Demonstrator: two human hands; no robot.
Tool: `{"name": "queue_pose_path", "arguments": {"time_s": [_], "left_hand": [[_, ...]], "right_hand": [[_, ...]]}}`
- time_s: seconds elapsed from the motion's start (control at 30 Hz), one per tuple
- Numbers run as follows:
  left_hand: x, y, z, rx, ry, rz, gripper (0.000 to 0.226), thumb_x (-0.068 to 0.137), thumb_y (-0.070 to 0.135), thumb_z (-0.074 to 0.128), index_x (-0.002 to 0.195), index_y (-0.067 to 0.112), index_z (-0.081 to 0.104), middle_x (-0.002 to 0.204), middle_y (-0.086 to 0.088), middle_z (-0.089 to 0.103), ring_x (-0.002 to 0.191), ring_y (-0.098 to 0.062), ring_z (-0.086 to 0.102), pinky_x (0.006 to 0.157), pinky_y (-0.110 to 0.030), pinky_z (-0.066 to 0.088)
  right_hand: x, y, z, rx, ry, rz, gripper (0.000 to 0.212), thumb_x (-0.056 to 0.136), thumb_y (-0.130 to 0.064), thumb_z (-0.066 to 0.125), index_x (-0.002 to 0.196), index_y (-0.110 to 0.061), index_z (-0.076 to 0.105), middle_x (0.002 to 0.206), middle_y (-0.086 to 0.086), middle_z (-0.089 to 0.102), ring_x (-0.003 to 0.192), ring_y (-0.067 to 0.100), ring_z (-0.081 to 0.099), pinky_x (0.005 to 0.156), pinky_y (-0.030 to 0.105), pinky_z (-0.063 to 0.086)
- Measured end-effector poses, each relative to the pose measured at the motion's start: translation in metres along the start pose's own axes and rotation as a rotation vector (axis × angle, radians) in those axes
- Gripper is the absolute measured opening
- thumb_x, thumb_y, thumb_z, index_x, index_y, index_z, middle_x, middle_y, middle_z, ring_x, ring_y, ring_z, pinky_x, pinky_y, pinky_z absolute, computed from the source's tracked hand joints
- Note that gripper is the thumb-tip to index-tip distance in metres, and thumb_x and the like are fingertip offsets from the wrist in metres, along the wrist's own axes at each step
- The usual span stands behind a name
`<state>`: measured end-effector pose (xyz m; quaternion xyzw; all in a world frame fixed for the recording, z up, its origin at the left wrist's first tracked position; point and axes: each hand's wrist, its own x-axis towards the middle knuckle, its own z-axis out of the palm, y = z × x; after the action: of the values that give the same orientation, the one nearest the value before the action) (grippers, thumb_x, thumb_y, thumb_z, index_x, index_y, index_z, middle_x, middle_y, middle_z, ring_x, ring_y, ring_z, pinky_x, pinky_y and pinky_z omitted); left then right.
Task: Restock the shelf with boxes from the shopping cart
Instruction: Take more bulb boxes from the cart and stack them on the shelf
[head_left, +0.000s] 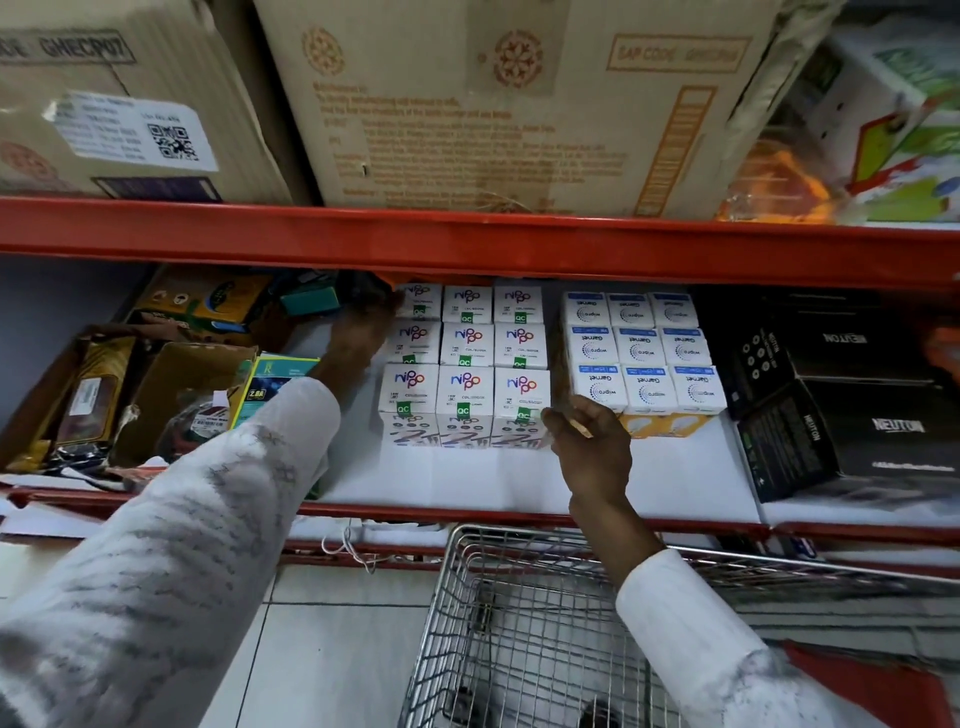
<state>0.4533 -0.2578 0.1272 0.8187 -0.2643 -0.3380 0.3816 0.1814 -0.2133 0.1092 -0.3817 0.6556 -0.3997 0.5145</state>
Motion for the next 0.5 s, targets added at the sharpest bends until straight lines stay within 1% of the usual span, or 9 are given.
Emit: {"name": "queue_pose_path", "arguments": {"time_s": [0.07,0.13,0.17,0.23,0.27,0.3,0.4,0.43,0.5], "left_hand": [[-0.014,0.002,-0.003,0.146,0.222,0.238,0.046,0.095,0.047,0.049,0.115,0.008,0.064,0.118,-0.020,0.068,0.108,-0.034,0.065,0.086,-0.032,0.047],[-0.045,0.008,-0.002,0.177,0.460,0.510,0.042,0.092,0.046,0.048,0.095,0.009,0.068,0.098,-0.018,0.073,0.094,-0.035,0.068,0.081,-0.040,0.054],[-0.068,0.010,0.003,0.173,0.545,0.626,0.036,0.093,0.042,0.052,0.092,0.010,0.067,0.093,-0.015,0.072,0.089,-0.031,0.066,0.080,-0.039,0.053],[-0.130,0.018,0.033,0.028,0.512,0.752,0.016,0.092,0.026,0.061,0.091,0.011,0.068,0.086,-0.001,0.068,0.080,-0.014,0.061,0.077,-0.027,0.048],[-0.167,0.022,0.052,-0.102,0.398,0.703,0.010,0.091,0.019,0.064,0.088,0.012,0.070,0.081,0.005,0.067,0.075,-0.005,0.059,0.071,-0.020,0.046],[-0.196,0.023,0.075,-0.235,0.227,0.562,0.009,0.089,0.019,0.065,0.086,0.013,0.071,0.078,0.007,0.068,0.071,-0.003,0.059,0.065,-0.019,0.046],[-0.244,0.015,0.140,-0.546,-0.392,-0.195,0.020,0.088,0.036,0.067,0.099,0.020,0.068,0.094,-0.003,0.073,0.080,-0.021,0.067,0.061,-0.029,0.049],[-0.247,0.011,0.156,-0.623,-0.517,-0.396,0.025,0.089,0.040,0.065,0.105,0.020,0.064,0.103,-0.007,0.072,0.085,-0.026,0.067,0.062,-0.032,0.049],[-0.242,0.007,0.178,-0.734,-0.585,-0.562,0.032,0.089,0.046,0.064,0.107,0.021,0.056,0.120,-0.017,0.066,0.094,-0.034,0.065,0.065,-0.037,0.051]], "right_hand": [[0.001,-0.001,-0.019,0.036,0.050,-0.004,0.030,0.075,-0.022,0.081,0.103,-0.025,0.069,0.101,-0.005,0.070,0.096,0.026,0.070,0.095,0.051,0.055],[0.003,-0.002,-0.043,0.085,0.098,-0.003,0.022,0.077,-0.020,0.079,0.094,-0.028,0.069,0.100,-0.004,0.071,0.090,0.020,0.070,0.094,0.050,0.056],[0.006,-0.001,-0.054,0.113,0.122,-0.005,0.020,0.077,-0.018,0.079,0.091,-0.029,0.068,0.101,-0.002,0.072,0.084,0.016,0.069,0.093,0.049,0.056],[0.014,-0.001,-0.081,0.175,0.175,0.001,0.018,0.080,-0.014,0.076,0.093,-0.024,0.067,0.103,0.007,0.072,0.071,0.012,0.065,0.084,0.044,0.057],[0.021,-0.001,-0.093,0.209,0.191,0.013,0.019,0.082,-0.012,0.074,0.097,-0.020,0.066,0.103,0.011,0.070,0.068,0.013,0.062,0.079,0.042,0.055],[0.030,-0.001,-0.104,0.240,0.209,0.030,0.019,0.083,-0.011,0.072,0.100,-0.017,0.064,0.100,0.013,0.067,0.068,0.014,0.060,0.077,0.039,0.052],[0.059,-0.006,-0.127,0.216,0.197,0.128,0.029,0.083,-0.021,0.070,0.109,-0.012,0.061,0.090,0.008,0.059,0.068,0.015,0.055,0.077,0.038,0.050],[0.068,-0.008,-0.132,0.181,0.165,0.162,0.041,0.080,-0.030,0.070,0.115,-0.011,0.061,0.093,0.007,0.060,0.073,0.016,0.057,0.082,0.040,0.053],[0.087,-0.008,-0.137,0.105,0.125,0.176,0.075,0.065,-0.052,0.069,0.127,-0.012,0.059,0.116,0.010,0.065,0.101,0.024,0.063,0.099,0.044,0.051]]}}
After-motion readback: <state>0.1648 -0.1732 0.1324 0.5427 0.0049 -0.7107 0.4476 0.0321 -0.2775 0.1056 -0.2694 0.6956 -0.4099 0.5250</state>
